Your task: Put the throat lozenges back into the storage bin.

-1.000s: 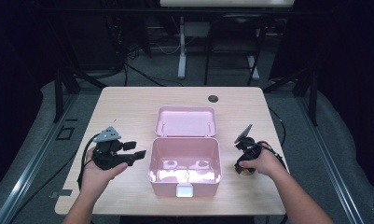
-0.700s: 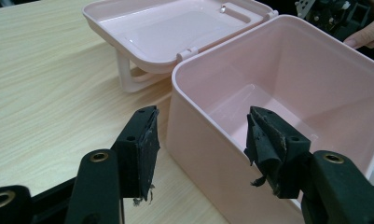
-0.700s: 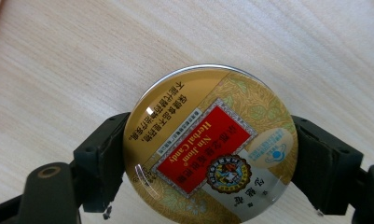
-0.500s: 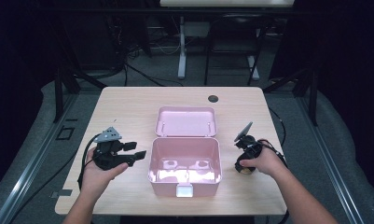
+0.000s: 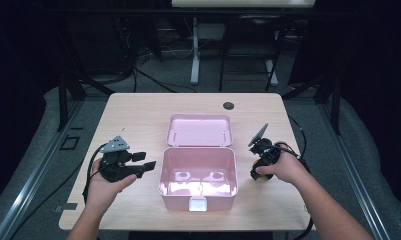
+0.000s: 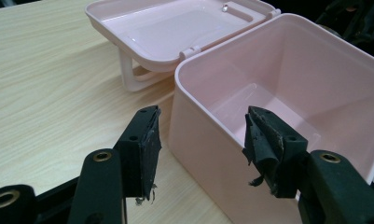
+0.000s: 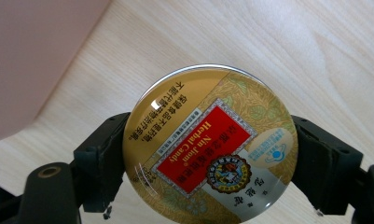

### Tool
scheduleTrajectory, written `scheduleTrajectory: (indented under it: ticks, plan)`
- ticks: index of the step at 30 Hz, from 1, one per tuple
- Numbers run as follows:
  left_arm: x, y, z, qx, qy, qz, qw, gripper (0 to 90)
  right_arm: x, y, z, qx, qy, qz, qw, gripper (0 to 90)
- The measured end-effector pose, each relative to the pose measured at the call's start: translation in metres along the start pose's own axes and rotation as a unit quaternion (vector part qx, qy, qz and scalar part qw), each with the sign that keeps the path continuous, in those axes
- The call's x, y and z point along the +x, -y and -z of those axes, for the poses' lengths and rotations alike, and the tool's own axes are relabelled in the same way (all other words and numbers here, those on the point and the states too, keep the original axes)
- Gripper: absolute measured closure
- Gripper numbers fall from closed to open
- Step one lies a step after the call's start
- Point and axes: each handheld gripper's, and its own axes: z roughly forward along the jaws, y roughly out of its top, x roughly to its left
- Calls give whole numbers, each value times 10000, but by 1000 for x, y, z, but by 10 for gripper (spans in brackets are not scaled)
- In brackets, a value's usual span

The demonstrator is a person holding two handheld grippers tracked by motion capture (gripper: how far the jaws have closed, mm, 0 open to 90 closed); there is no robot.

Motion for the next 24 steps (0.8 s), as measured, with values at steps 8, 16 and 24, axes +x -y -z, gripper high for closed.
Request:
scheduleTrajectory:
  ticks: [8,16,24]
  plan:
    - [0,0,1,-13,-42,5,10000,453,11,-8,22,-53,8,234,9997,195]
    - [0,0,0,-21,-26,-17,10000,460,19,-13,45,-31,28,476,9989,196]
    - [0,0,0,10,-74,-50,10000,460,26,-17,65,-114,3,658,9978,196]
